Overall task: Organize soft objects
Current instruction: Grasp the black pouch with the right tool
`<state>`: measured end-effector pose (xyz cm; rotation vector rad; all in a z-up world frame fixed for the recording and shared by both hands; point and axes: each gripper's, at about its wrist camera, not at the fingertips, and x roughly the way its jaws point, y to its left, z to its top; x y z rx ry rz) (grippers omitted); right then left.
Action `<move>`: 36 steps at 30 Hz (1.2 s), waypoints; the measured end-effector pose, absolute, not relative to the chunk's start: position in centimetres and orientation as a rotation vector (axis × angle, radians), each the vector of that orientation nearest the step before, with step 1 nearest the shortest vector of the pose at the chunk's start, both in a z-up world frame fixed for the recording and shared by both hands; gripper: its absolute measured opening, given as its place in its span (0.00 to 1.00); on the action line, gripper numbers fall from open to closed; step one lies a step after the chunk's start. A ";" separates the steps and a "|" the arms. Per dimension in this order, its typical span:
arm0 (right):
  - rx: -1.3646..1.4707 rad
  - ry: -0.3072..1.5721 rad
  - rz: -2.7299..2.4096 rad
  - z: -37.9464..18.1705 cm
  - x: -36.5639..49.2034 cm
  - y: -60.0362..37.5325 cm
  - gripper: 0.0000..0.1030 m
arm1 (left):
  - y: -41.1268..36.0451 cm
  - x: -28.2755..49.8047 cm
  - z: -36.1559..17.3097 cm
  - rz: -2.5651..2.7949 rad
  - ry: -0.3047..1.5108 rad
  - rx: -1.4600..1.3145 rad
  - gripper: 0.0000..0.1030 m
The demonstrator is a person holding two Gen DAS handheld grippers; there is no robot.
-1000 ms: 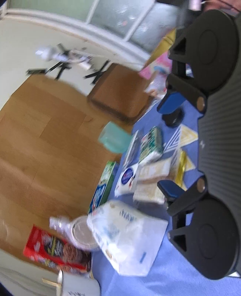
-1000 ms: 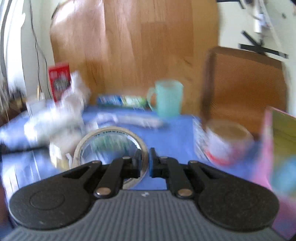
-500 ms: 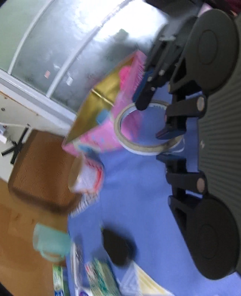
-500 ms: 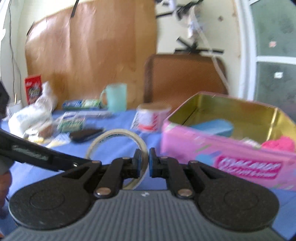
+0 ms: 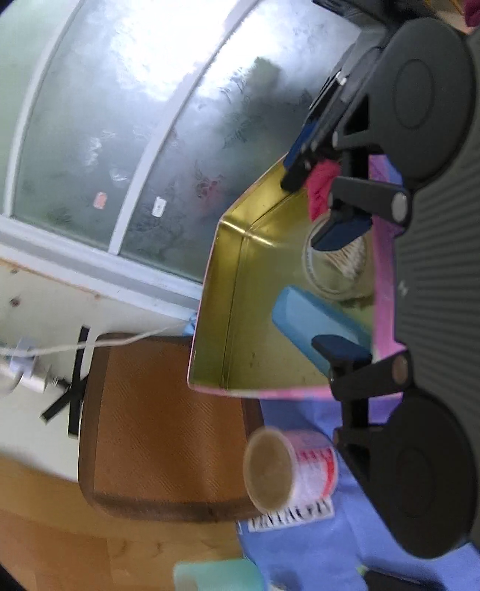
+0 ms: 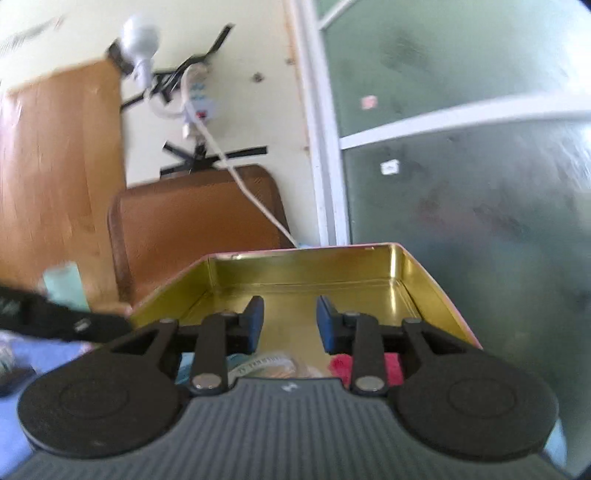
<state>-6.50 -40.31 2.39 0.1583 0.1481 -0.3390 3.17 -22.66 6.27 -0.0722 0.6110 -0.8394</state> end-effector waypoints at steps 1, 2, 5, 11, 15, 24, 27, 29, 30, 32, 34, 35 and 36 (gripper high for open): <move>0.170 0.135 -0.345 2.3 -7.1 -40.4 0.34 | -21.2 3.0 6.1 -0.831 0.602 -0.088 0.50; 0.176 0.129 -0.343 2.3 -7.4 -40.2 0.34 | -19.5 3.0 6.0 -0.815 0.595 -0.105 0.50; 0.206 0.117 -0.258 2.5 -8.1 -38.4 0.34 | -13.0 2.1 5.1 -0.738 0.575 -0.145 0.50; 0.182 0.209 0.125 3.7 -6.2 -30.1 0.35 | -0.2 0.2 2.0 -0.452 0.547 -0.201 0.50; 0.098 0.378 0.294 2.1 -2.5 -22.6 0.65 | 5.3 0.5 0.5 -0.312 0.543 -0.272 0.50; 0.094 0.615 0.234 -1.2 7.3 -14.3 0.85 | 9.1 0.7 -0.1 -0.363 0.471 -0.476 0.50; -0.001 0.624 0.186 -1.7 7.6 -13.2 0.62 | 8.9 0.4 -0.1 -0.377 0.468 -0.479 0.50; -0.027 0.618 0.208 -1.8 6.9 -13.5 0.51 | 8.7 0.2 -0.3 -0.383 0.465 -0.472 0.50; -0.030 0.616 0.221 -1.8 6.4 -14.0 0.51 | 8.6 0.1 -0.3 -0.386 0.466 -0.466 0.50; -0.035 0.614 0.242 -1.9 5.3 -15.3 0.51 | 8.4 0.1 -0.3 -0.386 0.470 -0.453 0.51; -0.029 0.609 0.266 -2.0 3.8 -16.9 0.51 | 8.1 0.1 -0.3 -0.390 0.478 -0.439 0.51; -0.025 0.608 0.274 -2.0 2.8 -17.5 0.51 | 7.9 0.3 -0.2 -0.402 0.490 -0.429 0.52; -0.016 0.605 0.284 -1.9 1.6 -18.3 0.51 | 7.6 0.5 -0.2 -0.422 0.512 -0.417 0.54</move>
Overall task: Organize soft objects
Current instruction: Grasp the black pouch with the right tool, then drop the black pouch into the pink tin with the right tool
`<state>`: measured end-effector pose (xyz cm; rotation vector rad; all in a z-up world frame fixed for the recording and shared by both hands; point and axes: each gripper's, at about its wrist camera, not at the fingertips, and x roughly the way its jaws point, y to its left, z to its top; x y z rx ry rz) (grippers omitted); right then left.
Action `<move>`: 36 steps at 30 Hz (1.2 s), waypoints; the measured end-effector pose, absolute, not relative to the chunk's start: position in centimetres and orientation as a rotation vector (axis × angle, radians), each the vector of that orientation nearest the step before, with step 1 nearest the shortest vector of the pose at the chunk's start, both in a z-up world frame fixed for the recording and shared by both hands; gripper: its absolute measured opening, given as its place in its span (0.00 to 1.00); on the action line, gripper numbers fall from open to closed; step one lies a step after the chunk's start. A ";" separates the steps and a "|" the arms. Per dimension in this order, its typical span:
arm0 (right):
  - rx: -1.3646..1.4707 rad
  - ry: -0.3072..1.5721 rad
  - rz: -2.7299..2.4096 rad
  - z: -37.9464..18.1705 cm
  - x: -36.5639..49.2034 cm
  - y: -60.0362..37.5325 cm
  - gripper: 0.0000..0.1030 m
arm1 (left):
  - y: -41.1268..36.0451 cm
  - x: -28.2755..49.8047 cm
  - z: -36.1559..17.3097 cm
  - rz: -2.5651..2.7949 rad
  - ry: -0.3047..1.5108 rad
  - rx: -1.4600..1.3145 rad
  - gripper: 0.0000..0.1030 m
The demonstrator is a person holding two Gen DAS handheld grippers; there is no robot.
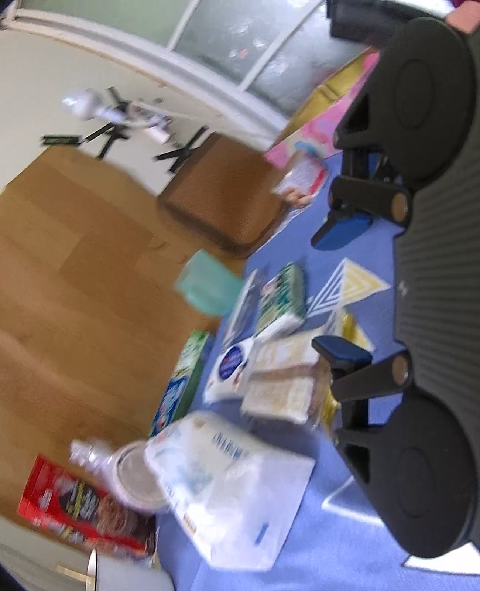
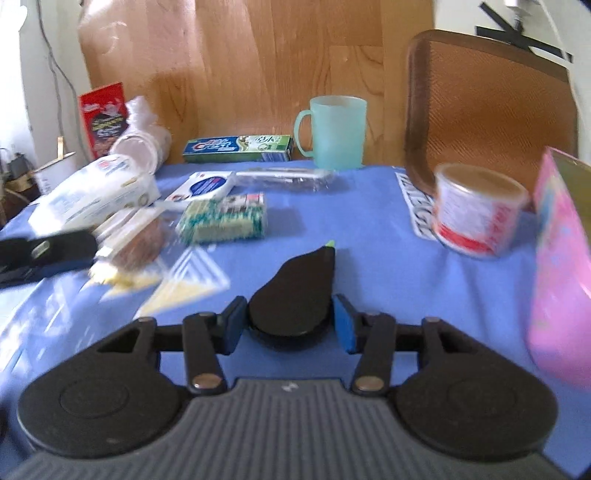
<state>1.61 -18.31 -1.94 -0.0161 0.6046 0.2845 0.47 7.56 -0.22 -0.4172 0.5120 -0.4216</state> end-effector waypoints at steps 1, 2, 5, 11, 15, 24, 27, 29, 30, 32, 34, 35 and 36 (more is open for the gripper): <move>0.002 0.598 0.297 -1.9 0.4 -19.2 0.51 | 7.0 0.7 -0.2 -0.441 0.540 -0.404 0.54; 0.021 0.601 0.304 -1.9 -0.8 -19.9 0.51 | 6.2 0.9 -0.1 -0.481 0.571 -0.395 0.54; 0.128 0.584 0.332 -2.4 -3.5 -22.3 0.51 | 2.7 1.7 0.2 -0.652 0.679 -0.447 0.54; 0.261 0.523 0.356 -3.1 -6.3 -24.6 0.51 | -5.7 3.4 -0.8 -0.787 0.893 -0.432 0.37; 0.221 0.434 0.309 -1.9 -7.8 -26.0 0.51 | -9.2 3.1 1.2 -0.840 0.860 -0.379 0.31; 0.174 0.201 0.077 2.6 -7.7 -32.5 0.51 | -19.8 4.0 7.8 -0.967 0.698 -0.232 0.40; 0.178 0.197 -0.058 2.5 -5.9 -35.8 0.54 | -21.7 4.4 7.8 -0.924 0.681 -0.219 0.43; 0.145 0.233 -0.164 1.8 -4.2 -37.5 0.70 | -21.5 4.4 7.2 -0.909 0.693 -0.236 0.43; 0.137 0.246 -0.202 1.5 -4.0 -38.2 0.70 | -21.1 4.3 6.9 -0.902 0.693 -0.238 0.43; 0.168 0.237 -0.220 1.1 -4.5 -39.2 0.70 | -19.6 4.1 6.5 -0.871 0.682 -0.222 0.43; 0.223 0.203 -0.215 1.0 -5.5 -39.5 0.66 | -17.4 3.8 6.0 -0.840 0.672 -0.215 0.43; 0.238 0.188 -0.212 1.0 -6.0 -39.3 0.64 | -16.0 3.6 5.5 -0.820 0.669 -0.213 0.43; 0.247 0.175 -0.200 1.1 -6.3 -39.1 0.58 | -14.4 3.3 5.1 -0.800 0.667 -0.213 0.43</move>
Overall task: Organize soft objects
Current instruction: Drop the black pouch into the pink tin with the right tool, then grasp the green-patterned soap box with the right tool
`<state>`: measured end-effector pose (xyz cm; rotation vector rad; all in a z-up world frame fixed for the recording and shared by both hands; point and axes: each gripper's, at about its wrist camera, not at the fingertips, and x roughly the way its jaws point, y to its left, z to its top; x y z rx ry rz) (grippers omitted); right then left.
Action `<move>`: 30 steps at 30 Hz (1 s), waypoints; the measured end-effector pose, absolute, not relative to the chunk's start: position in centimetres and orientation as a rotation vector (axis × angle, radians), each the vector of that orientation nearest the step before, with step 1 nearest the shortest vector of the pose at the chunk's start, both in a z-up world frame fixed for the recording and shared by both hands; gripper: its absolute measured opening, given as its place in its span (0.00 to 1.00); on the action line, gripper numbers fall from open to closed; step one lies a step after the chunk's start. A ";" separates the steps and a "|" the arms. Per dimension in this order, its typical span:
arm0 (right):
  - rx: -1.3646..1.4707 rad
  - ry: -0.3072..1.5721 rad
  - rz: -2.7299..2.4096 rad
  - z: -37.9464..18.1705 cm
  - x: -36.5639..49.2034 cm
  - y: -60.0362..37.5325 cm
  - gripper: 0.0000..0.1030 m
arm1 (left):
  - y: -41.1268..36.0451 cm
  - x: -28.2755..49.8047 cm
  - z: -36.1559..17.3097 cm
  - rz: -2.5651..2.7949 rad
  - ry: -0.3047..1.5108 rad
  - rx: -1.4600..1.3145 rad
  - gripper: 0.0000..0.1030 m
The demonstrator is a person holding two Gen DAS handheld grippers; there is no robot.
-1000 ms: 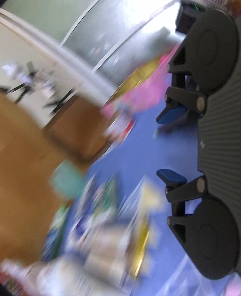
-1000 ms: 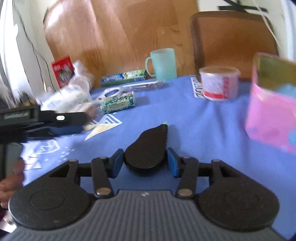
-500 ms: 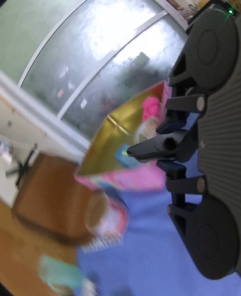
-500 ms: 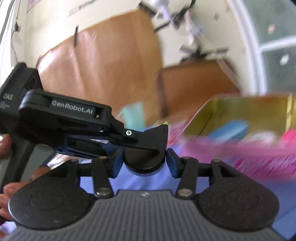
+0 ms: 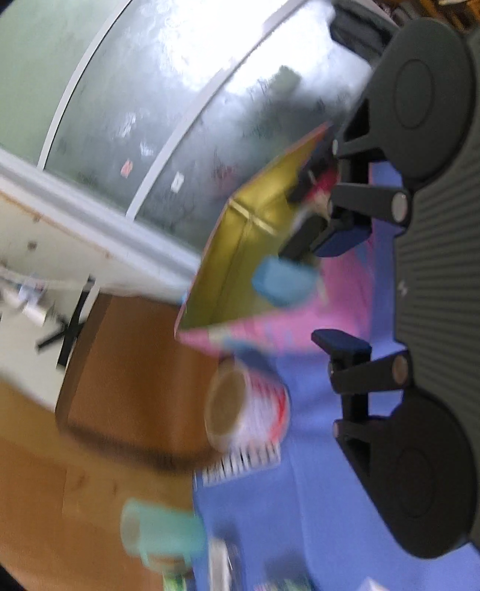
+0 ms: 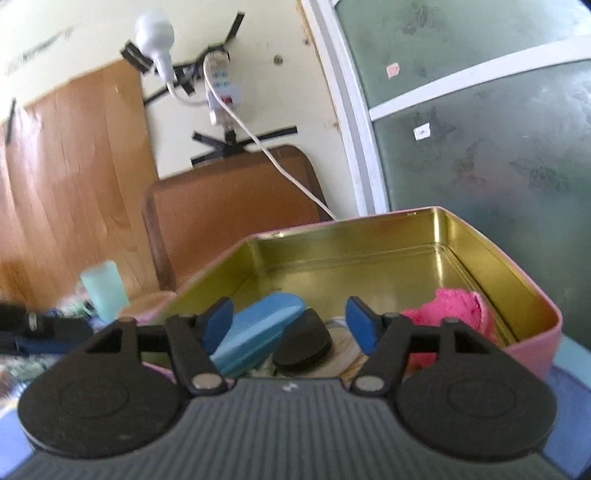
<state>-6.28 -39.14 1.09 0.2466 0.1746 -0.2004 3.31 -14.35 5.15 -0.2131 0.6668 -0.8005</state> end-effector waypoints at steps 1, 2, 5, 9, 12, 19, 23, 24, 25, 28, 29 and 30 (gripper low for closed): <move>0.253 0.164 -0.184 1.2 -6.8 -38.9 0.52 | -12.8 3.1 4.7 -0.778 0.665 -0.214 0.43; 0.256 0.155 -0.155 1.4 -7.1 -38.2 0.50 | -11.0 2.7 4.2 -0.749 0.663 -0.217 0.43; 0.236 0.163 -0.044 2.0 -7.4 -35.7 0.47 | -4.9 1.6 2.7 -0.654 0.652 -0.237 0.43; 0.192 0.260 0.159 2.2 -5.1 -30.4 0.48 | 3.0 0.7 1.5 -0.473 0.620 -0.283 0.43; 0.180 0.355 0.274 1.5 -2.3 -25.9 0.48 | 7.8 0.8 1.0 -0.318 0.579 -0.295 0.45; 0.082 0.521 0.376 -0.1 6.2 -15.5 0.86 | 11.4 1.1 0.1 -0.305 0.526 -0.413 0.48; -0.067 0.577 0.403 -1.3 10.1 -10.5 0.89 | 11.6 0.5 0.2 -0.337 0.492 -0.429 0.48; -0.102 0.594 0.408 -1.7 10.9 -9.6 0.86 | 11.4 0.5 0.2 -0.339 0.489 -0.434 0.49; -0.127 0.618 0.402 -2.1 11.7 -9.2 0.79 | 11.4 0.5 0.2 -0.342 0.490 -0.438 0.48; -0.081 0.648 0.417 -2.3 11.8 -10.3 0.73 | 11.5 0.4 0.0 -0.349 0.481 -0.445 0.48; -0.051 0.649 0.424 -2.0 11.2 -11.1 0.73 | 11.4 0.4 0.0 -0.352 0.478 -0.444 0.48; -0.036 0.646 0.429 -1.8 10.2 -12.0 0.73 | 11.3 0.4 0.0 -0.353 0.479 -0.438 0.49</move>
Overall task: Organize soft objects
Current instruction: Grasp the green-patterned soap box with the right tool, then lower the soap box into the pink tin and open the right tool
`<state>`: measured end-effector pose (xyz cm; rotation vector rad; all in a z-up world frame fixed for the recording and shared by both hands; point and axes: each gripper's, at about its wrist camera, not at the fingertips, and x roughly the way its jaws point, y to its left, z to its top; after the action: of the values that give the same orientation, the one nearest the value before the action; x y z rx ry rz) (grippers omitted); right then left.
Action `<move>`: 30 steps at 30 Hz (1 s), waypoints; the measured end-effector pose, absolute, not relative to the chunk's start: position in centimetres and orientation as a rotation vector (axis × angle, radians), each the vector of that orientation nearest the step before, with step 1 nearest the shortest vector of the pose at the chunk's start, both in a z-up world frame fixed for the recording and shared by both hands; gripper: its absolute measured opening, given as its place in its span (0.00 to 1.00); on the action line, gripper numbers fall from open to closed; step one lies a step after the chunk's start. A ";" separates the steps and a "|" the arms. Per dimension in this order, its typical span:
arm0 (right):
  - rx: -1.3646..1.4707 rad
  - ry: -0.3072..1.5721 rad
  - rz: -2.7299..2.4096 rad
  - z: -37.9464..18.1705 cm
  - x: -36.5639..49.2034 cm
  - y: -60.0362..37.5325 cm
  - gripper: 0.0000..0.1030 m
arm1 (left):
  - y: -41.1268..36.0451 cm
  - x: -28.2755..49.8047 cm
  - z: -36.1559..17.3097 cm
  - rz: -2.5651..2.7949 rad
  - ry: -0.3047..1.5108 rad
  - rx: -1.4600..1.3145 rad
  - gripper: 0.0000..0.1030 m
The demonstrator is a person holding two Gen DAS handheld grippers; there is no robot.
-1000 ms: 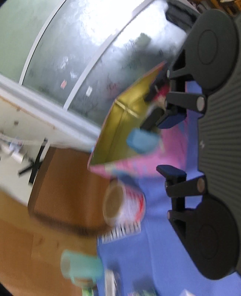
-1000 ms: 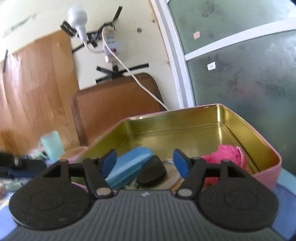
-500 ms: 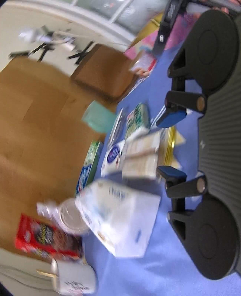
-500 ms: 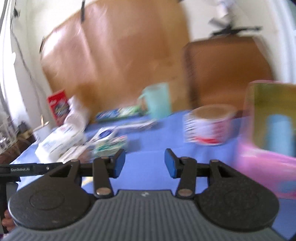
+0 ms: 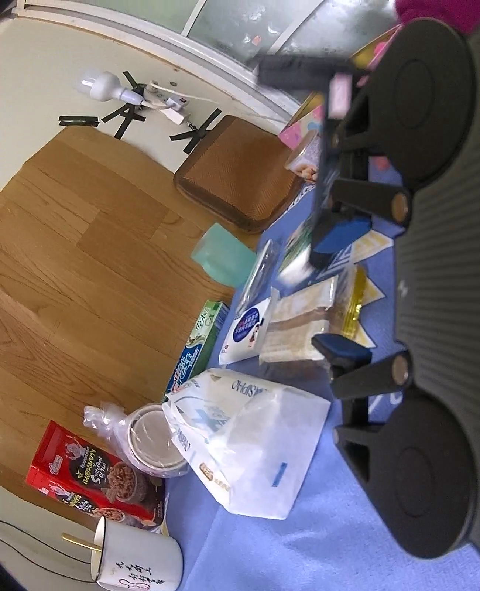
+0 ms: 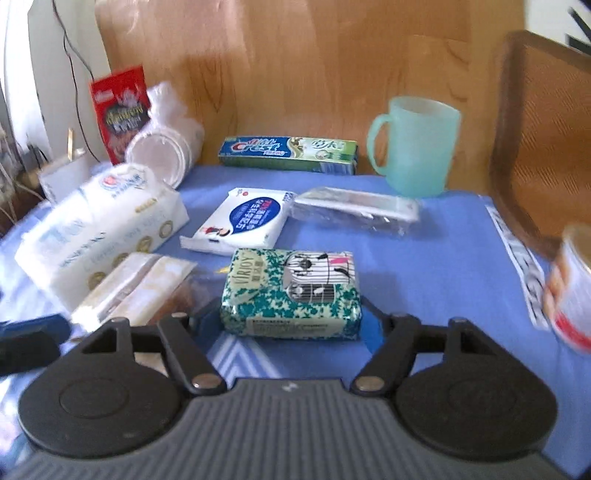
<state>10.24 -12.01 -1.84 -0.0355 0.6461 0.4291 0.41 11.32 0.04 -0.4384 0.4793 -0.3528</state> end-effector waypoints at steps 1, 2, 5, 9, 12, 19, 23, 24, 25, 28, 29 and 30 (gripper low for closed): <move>-0.028 0.641 0.431 -1.8 9.0 -12.9 0.73 | 11.2 0.5 0.1 -0.357 0.481 -0.431 0.49; -0.020 0.636 0.438 -1.7 7.5 -14.1 0.73 | 11.0 0.4 0.2 -0.366 0.483 -0.418 0.49; -0.033 0.611 0.470 -1.9 2.9 -17.2 0.74 | 9.0 0.3 0.6 -0.443 0.526 -0.365 0.49; -0.086 0.568 0.425 -2.4 -3.4 -21.7 0.76 | 3.5 0.0 1.2 -0.698 0.620 -0.381 0.57; -0.080 0.542 0.363 -3.0 -6.3 -23.9 0.83 | -1.7 0.1 1.0 -0.793 0.706 -0.344 0.59; -0.056 0.474 0.325 -4.4 -8.4 -25.5 0.73 | -8.1 -0.6 1.0 -0.775 0.793 -0.197 0.40; -0.059 0.313 0.256 -2.5 -9.8 -27.7 0.73 | -11.5 0.3 5.5 -0.846 0.713 -0.175 0.41; -0.053 0.268 0.231 -1.7 -10.0 -28.7 0.73 | -13.0 0.7 6.9 -0.859 0.684 -0.155 0.41; -0.051 0.231 0.198 -0.8 -10.0 -29.4 0.73 | -14.6 1.1 8.1 -0.865 0.661 -0.139 0.48; -0.044 0.168 0.063 1.4 -8.9 -32.9 0.74 | -19.7 2.1 10.8 -0.882 0.580 -0.113 0.67; -0.035 0.159 0.010 1.9 -8.1 -34.3 0.75 | -21.4 2.2 11.3 -0.865 0.553 -0.099 0.68; -0.028 0.156 -0.053 2.3 -6.9 -35.9 0.82 | -22.6 2.4 11.4 -0.844 0.535 -0.087 0.68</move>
<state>-6.92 -35.90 2.35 -0.0282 0.1561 -0.0533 2.36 -22.57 11.36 -0.0872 0.5349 -0.8439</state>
